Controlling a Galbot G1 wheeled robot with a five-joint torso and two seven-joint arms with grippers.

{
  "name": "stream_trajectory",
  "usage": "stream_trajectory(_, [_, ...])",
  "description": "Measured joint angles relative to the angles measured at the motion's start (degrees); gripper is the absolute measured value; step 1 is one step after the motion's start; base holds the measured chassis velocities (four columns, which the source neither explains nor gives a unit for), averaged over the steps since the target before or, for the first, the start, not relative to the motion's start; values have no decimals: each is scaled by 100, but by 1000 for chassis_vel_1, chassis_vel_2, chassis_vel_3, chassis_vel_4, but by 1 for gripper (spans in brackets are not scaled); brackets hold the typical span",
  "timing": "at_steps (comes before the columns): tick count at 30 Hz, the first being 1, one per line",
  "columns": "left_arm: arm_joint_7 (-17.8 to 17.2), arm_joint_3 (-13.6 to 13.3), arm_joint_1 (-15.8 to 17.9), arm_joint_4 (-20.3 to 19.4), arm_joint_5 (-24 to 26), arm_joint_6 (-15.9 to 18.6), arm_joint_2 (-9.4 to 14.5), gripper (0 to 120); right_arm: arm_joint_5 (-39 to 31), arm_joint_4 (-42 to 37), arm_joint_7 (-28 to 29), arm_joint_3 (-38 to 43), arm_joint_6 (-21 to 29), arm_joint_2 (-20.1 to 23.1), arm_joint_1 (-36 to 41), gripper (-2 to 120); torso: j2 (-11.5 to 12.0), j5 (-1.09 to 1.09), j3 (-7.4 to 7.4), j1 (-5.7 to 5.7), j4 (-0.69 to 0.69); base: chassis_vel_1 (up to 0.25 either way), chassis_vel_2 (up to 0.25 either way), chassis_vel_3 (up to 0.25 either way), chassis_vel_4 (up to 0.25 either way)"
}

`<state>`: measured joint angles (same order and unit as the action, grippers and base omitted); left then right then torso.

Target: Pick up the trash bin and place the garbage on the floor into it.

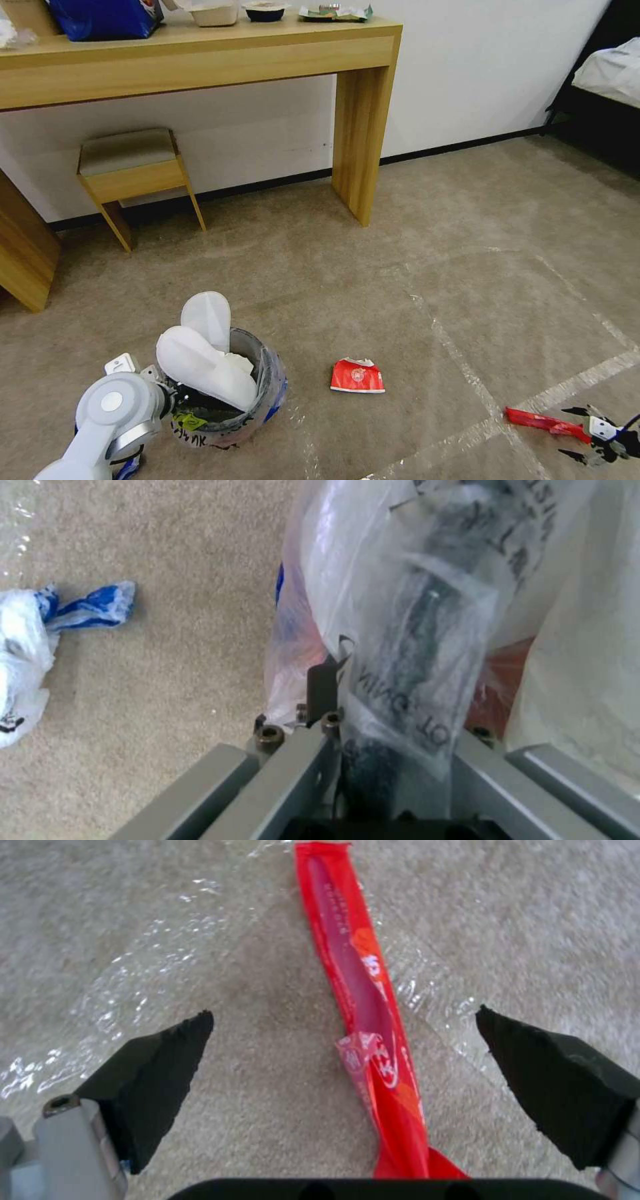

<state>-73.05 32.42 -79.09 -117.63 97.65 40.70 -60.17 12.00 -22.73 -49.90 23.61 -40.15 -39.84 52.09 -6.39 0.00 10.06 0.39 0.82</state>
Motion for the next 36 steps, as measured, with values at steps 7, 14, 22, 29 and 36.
stream_trajectory(7, [23,-32,-1,15,-37,3,-9,0,-665,137,47,-17,175,-45,27,100,0,0,0,0,0,0,0,0,0])
stream_trajectory(14, [34,-37,-10,22,-53,4,0,0,-1026,214,77,-13,311,-161,34,100,0,0,0,0,-1,0,0,0,0])
stream_trajectory(22, [61,-75,-19,44,-109,5,-8,0,-1315,340,164,-4,470,-325,35,100,0,0,0,0,0,0,0,0,0])
stream_trajectory(29, [70,-100,-12,70,-134,6,-18,0,-1358,408,232,0,559,-466,17,100,0,0,0,0,0,0,0,0,0])
stream_trajectory(36, [73,-125,6,100,-137,6,-16,0,-1458,448,287,1,622,-550,8,100,0,0,0,0,0,0,0,0,0])
